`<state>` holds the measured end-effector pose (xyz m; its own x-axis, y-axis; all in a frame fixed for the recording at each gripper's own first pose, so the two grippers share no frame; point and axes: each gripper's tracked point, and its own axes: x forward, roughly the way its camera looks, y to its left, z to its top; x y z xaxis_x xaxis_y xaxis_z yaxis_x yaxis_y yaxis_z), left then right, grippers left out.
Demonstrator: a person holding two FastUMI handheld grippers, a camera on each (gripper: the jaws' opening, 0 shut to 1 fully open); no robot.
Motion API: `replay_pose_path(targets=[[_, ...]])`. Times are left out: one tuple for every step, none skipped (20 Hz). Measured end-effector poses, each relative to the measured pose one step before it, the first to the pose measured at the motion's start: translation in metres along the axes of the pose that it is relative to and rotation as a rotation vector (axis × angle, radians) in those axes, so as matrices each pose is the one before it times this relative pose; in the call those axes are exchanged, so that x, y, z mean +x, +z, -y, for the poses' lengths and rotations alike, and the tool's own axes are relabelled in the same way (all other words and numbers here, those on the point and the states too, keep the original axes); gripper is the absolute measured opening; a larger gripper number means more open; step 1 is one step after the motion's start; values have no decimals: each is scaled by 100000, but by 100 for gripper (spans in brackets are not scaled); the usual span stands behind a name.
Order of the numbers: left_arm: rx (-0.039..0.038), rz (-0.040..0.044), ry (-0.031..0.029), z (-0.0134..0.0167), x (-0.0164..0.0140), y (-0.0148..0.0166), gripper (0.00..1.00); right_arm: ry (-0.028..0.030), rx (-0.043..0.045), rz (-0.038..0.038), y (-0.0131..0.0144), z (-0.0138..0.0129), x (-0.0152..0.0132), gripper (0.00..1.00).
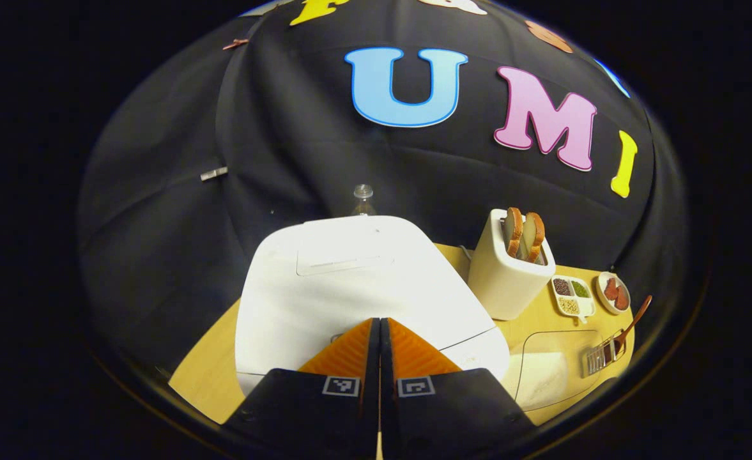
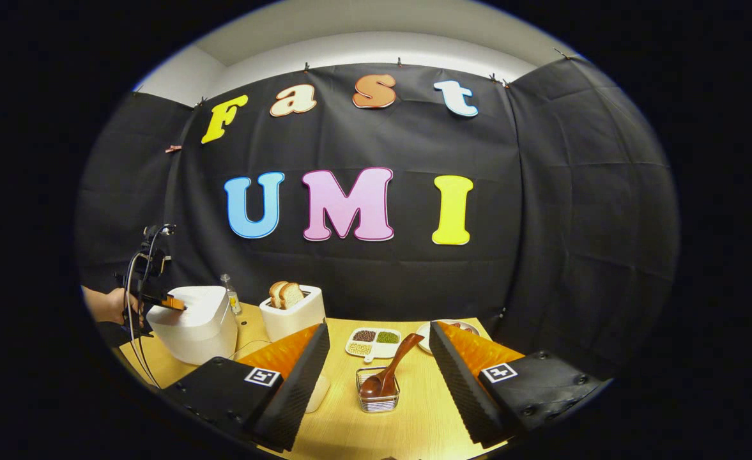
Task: Close the left gripper, press the button to open the rice cooker; take a wooden spoon from the chopstick holder with the right hand, scoop a spoonful of rice and pour it into the rice cooker, then put the wooden spoon back into the chopstick holder.
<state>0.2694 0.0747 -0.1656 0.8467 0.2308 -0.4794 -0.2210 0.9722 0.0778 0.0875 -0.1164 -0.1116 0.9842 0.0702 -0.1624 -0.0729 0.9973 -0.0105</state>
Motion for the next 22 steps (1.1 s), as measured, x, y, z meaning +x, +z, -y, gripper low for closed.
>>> replay_pose_path(targets=[[1177,288,710,-8,31,178,8,-470,225,-409,-263,368,84,98],[-102,947,571,-17,-312,53,8,-591,26,-544,-248,402,112,98],[659,746,1002,40,-290,171,8,-384,163,-321,-167,268,167,98],[856,2851,2333,-192,-496,238,8,-52,479,-366,-249,259,62,98],[564,5849,3206,-291,-834,1070,8,61,391,-392,-267,98,100,98],[-879,7562,2080,-54,-1139,1525,8,124,141,-265,-117,156,131,98],[-1450,8034,834,116,-1458,2047,8,-71,18,-105,-19,241,73,98],[-1260,4514,-801,359,-1432,1226,8,157,89,23,-38,107,91,98],[-5,3131,359,1,-1710,1206,7,331,80,37,-101,87,206,98],[266,2679,-301,76,-882,621,7,273,-63,29,-24,-22,206,98],[-292,2335,-1328,336,-1213,729,7,434,-101,-206,-208,-113,222,98],[-1247,1885,-1741,448,-1285,592,7,498,-124,-269,-138,-66,288,98],[-1602,1111,-1299,485,-1316,472,8,338,-120,-353,-249,-71,237,98],[-1645,732,-1188,337,-1368,208,8,260,-116,-458,-221,-147,265,98],[-1516,565,-1165,359,-1365,304,8,77,-169,-472,-159,-50,266,98],[-1553,801,-436,190,-1173,49,8,-109,-133,-421,-190,-48,286,98],[-1872,126,-792,307,-1092,241,8,40,-155,-305,-101,-111,258,98],[-1307,-1086,-706,269,-1124,-266,9,-35,-265,-372,-94,-66,321,98],[-1390,-1123,427,44,-995,-206,9,19,-421,-651,-451,30,324,98],[-1554,-377,-875,225,-700,97,9,6,-434,-1159,-378,-15,373,98],[-1634,-494,-775,256,-595,54,9,-67,-227,-1135,-431,35,394,98],[-1225,-623,-258,61,-645,-245,10,-48,240,-1064,-378,40,338,98]])
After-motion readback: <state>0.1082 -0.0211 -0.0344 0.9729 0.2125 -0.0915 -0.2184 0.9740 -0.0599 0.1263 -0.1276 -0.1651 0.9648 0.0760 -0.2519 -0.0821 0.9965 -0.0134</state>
